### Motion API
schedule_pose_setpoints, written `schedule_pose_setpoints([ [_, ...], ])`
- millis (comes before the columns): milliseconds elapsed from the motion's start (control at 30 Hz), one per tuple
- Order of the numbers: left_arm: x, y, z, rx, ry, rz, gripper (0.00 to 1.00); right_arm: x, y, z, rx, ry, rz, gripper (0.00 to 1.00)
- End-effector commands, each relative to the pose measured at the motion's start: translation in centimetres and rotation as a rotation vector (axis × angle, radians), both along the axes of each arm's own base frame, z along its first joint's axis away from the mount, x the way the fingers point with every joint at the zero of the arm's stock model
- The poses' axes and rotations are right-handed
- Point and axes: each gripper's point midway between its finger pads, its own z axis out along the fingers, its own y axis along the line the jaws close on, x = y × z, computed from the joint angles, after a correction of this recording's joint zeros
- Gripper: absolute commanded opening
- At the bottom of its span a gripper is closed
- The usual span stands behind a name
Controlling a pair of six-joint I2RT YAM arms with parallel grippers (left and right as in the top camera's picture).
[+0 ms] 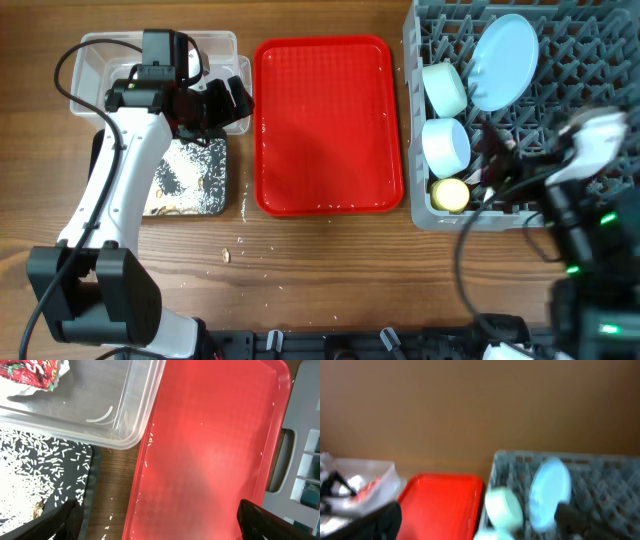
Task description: Sort waste into correct bins and load items into the dishwasher rack
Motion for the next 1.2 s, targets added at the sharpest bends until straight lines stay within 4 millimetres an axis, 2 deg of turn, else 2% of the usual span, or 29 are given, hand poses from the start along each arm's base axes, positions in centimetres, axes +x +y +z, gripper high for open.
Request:
schedule_pose_setpoints([
  [0, 0.1, 0.1, 0.7, 0.003, -0.021, -0.003, 1.0, -0.6, 1.0, -6.1, 0.034, -0.04, 0.036, 1.0],
  [100, 0.1, 0.1, 0.7, 0.003, -0.021, -0.003, 1.0, -1.0, 0.6, -10.3, 0.116, -0.061, 0.0, 1.0],
  [233, 0.1, 0.1, 0.7, 0.003, -0.021, -0.003, 1.0, -1.6, -0.2, -14.5, 0.23, -0.097, -0.075, 1.0],
  [333, 0.1, 0.1, 0.7, 0.003, -0.021, -0.003, 1.0, -2.1, 0.3, -16.0, 0.203, -0.103, -0.055, 1.0],
  [533, 0.1, 0.1, 0.7, 0.003, -0.021, -0.003, 1.0, -2.9, 2.5, -17.2, -0.051, -0.184, 0.09, 1.0],
  [600, 0.1, 0.1, 0.7, 0.003, -0.021, -0.003, 1.0, -3.0, 2.5, -17.9, -0.053, -0.16, 0.087, 1.0],
  [767, 0.1, 0.1, 0.7, 0.003, -0.021, -0.003, 1.0, -3.1, 2.0, -17.1, -0.057, -0.195, 0.061, 1.0],
  [1167, 0.1, 0.1, 0.7, 0.003, -0.021, -0.003, 1.0, -3.1, 2.1, -17.2, -0.057, -0.19, 0.062, 1.0],
])
